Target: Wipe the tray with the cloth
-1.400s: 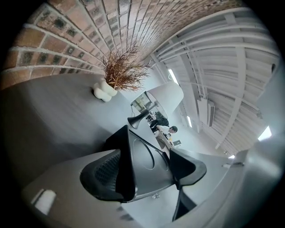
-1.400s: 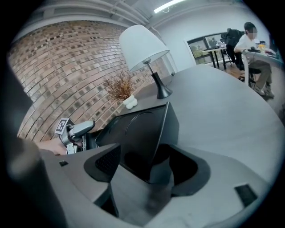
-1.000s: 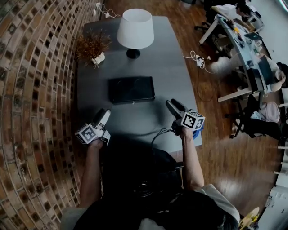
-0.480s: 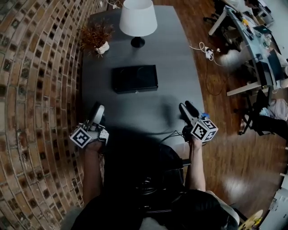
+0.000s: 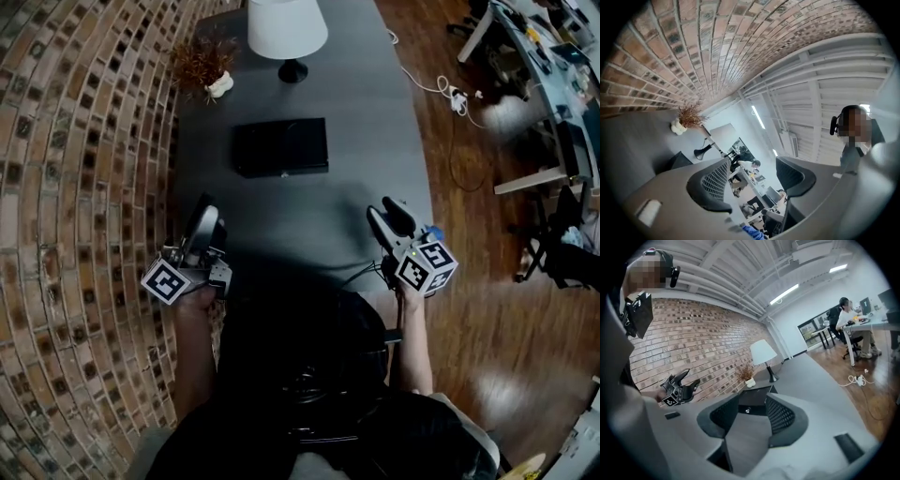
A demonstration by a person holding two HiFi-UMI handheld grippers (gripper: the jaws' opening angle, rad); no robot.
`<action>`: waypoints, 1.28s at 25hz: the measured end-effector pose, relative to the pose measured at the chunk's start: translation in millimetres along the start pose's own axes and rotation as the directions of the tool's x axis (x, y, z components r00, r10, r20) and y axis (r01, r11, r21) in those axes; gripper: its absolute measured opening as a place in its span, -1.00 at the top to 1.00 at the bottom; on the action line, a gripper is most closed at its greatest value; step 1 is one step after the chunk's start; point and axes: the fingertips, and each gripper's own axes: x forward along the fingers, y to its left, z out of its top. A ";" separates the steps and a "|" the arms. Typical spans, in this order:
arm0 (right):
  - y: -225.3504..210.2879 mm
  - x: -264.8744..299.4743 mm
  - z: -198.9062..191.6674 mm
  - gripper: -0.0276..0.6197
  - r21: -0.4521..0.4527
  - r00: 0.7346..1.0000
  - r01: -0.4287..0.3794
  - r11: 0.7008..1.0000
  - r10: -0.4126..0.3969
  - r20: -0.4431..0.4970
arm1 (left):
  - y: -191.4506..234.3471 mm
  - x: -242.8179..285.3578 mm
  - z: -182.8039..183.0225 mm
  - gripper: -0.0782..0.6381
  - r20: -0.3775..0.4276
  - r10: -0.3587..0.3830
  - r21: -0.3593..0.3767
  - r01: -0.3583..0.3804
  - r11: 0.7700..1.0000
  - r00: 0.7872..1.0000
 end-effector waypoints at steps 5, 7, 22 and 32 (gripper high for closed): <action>-4.3 -2.4 -17.8 0.35 -0.003 0.997 -0.061 0.998 0.060 -0.037 | -17.3 -8.7 -16.7 -0.06 0.008 0.053 0.005 -0.053 0.999 0.999; -9.6 -4.8 -22.5 0.36 -0.007 0.996 -0.069 0.998 0.069 -0.051 | -25.5 -9.3 -21.6 -0.06 0.013 0.053 -0.005 -0.053 0.999 0.999; 13.7 -13.9 -9.7 0.36 -0.061 0.997 0.068 0.996 -0.069 -0.017 | -41.2 -11.2 24.1 -0.05 0.088 -0.221 -0.093 0.229 0.969 0.971; 143.4 38.6 -1.7 0.36 -0.079 0.995 0.080 0.994 -0.074 0.071 | -23.0 -95.5 119.2 0.11 0.225 -0.436 -0.039 0.456 0.889 0.871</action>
